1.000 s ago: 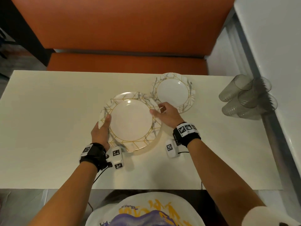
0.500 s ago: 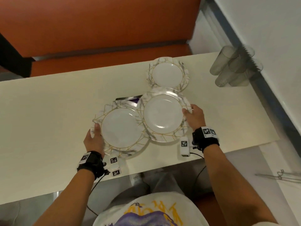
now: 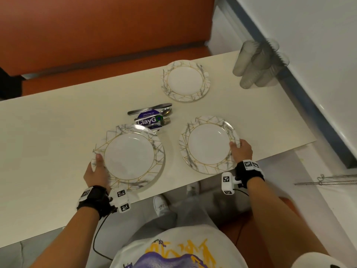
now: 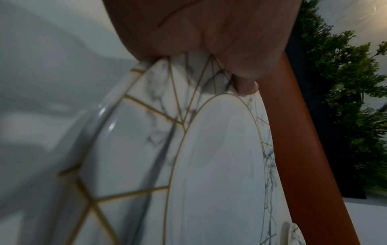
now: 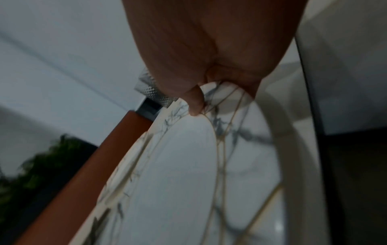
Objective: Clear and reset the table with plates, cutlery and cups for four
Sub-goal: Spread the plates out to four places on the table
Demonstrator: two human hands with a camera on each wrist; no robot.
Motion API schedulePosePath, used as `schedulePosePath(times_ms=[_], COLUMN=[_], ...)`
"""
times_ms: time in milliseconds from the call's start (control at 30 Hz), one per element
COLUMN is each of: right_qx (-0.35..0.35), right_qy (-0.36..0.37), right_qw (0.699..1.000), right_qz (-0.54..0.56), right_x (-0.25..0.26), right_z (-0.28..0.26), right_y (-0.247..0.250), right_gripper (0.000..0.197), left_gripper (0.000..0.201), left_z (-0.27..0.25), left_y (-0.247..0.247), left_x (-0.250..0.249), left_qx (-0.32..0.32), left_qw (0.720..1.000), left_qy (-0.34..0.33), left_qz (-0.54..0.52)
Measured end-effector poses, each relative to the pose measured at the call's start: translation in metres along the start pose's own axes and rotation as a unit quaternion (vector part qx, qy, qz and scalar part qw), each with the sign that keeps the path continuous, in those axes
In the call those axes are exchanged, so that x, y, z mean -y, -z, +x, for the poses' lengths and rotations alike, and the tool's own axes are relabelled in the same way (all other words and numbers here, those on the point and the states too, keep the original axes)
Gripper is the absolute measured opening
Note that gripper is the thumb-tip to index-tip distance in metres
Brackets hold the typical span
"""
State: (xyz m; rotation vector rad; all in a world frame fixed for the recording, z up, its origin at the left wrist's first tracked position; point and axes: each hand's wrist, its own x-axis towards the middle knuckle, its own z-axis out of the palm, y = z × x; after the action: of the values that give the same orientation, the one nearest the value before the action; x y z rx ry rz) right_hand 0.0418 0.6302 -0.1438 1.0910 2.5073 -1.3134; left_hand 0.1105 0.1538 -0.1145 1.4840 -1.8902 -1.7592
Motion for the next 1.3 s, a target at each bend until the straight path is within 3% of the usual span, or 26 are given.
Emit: schedulePosePath(times_ms=[100,433,600,700,800,900,967,1067,1133,1233,1300], right_qx=[-0.011,-0.009,-0.055,-0.081,-0.031,0.076,0.170,0.291,0.319,0.319,0.314], right_qy=[0.010,0.017,0.013,0.055,0.125,0.212,0.221,0.213,0.238,0.274,0.289], right_qw=[0.999,0.999,0.989,0.977,0.973,0.966,0.955,0.928,0.910,0.895,0.888], right_qz=[-0.028,-0.036,-0.140,-0.189,-0.190,-0.129,-0.097,-0.089,-0.111,-0.150,-0.170], right_x=[-0.001,-0.004,0.007,0.028,0.055,0.083,0.109,0.146,0.164,0.189,0.203], right_z=[0.001,0.004,-0.005,-0.020,-0.038,-0.060,-0.083,-0.115,-0.129,-0.141,-0.143], right_y=[0.003,0.007,0.005,-0.003,-0.024,-0.055,-0.076,-0.108,-0.126,-0.146,-0.154], right_gripper=[0.029,0.044,0.043,0.037,0.029,0.018,0.013,0.024,0.027,0.018,0.023], left_gripper=[0.097,0.058,0.061,0.063,0.071,0.075,0.068,0.062,0.070,0.074,0.077], left_z=[-0.004,-0.017,-0.023,-0.021,-0.018,-0.015,-0.013,-0.009,-0.004,0.008,0.013], left_y=[-0.004,-0.016,-0.016,-0.011,-0.005,0.001,0.005,0.013,0.019,0.031,0.037], left_x=[0.001,0.008,0.003,-0.001,-0.006,-0.014,-0.018,-0.029,-0.036,-0.043,-0.047], left_qx=[0.006,0.029,0.040,0.041,0.047,0.062,0.070,0.079,0.084,0.069,0.069], left_qw=[1.000,0.999,0.999,0.999,0.998,0.996,0.994,0.993,0.992,0.990,0.983], left_qy=[0.001,-0.002,0.001,0.011,0.034,0.067,0.077,0.091,0.098,0.114,0.139], left_qz=[0.009,-0.014,-0.025,-0.020,-0.007,-0.012,-0.013,-0.013,-0.015,-0.055,-0.097])
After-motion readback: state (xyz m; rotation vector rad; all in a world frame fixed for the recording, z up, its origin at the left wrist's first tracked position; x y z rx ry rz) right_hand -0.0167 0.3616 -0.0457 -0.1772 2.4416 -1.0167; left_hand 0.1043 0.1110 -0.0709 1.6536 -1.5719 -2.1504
